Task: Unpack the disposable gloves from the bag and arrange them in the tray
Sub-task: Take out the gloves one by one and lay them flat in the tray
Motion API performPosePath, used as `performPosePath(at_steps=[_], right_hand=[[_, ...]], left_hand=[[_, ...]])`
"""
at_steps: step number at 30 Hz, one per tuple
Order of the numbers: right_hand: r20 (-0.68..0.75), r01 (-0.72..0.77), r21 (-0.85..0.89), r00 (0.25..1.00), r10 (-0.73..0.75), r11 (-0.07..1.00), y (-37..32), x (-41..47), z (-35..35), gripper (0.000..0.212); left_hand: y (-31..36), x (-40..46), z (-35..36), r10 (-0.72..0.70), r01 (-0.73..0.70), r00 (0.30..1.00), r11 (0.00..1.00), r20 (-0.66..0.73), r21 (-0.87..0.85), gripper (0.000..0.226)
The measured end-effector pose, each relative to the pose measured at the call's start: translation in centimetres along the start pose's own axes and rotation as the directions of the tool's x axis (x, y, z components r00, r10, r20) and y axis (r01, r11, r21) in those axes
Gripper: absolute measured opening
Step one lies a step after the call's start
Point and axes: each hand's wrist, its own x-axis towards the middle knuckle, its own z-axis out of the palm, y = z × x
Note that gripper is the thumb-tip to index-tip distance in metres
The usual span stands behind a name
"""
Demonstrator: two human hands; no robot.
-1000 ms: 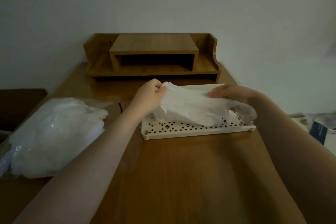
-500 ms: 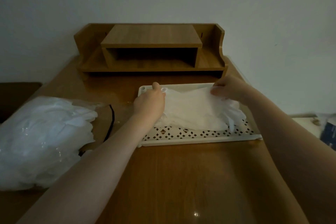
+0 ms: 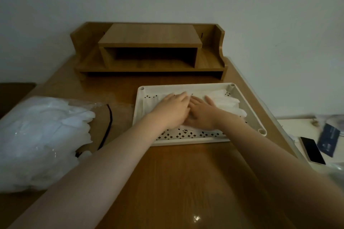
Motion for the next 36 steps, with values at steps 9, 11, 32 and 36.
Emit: performPosePath(at_steps=[9,11,32,36], right_hand=[[-0.041,-0.344,0.013,0.938,0.344,0.939,5.0,-2.7,0.8,0.075],[-0.113,-0.402,0.027,0.908,0.403,0.915,4.7,-3.1,0.8,0.071],[-0.098,0.099,0.927,0.995,-0.022,0.362,-25.3,1.1,-1.3,0.020],[-0.146,0.115,0.933,0.987,0.068,0.342,-25.6,0.9,-1.0,0.020]], left_hand=[[-3.3,-2.2,1.2,-0.234,0.229,0.951,0.972,0.201,0.052,0.076],[-2.8,-3.1,0.5,-0.205,0.203,0.971,0.979,0.124,0.029,0.063],[-9.0,-19.2,-5.7,-0.411,0.053,0.709,0.842,-0.573,-0.537,0.032],[-11.3,-20.6,-4.6,-0.448,0.118,0.711,0.836,-0.543,-0.535,0.034]])
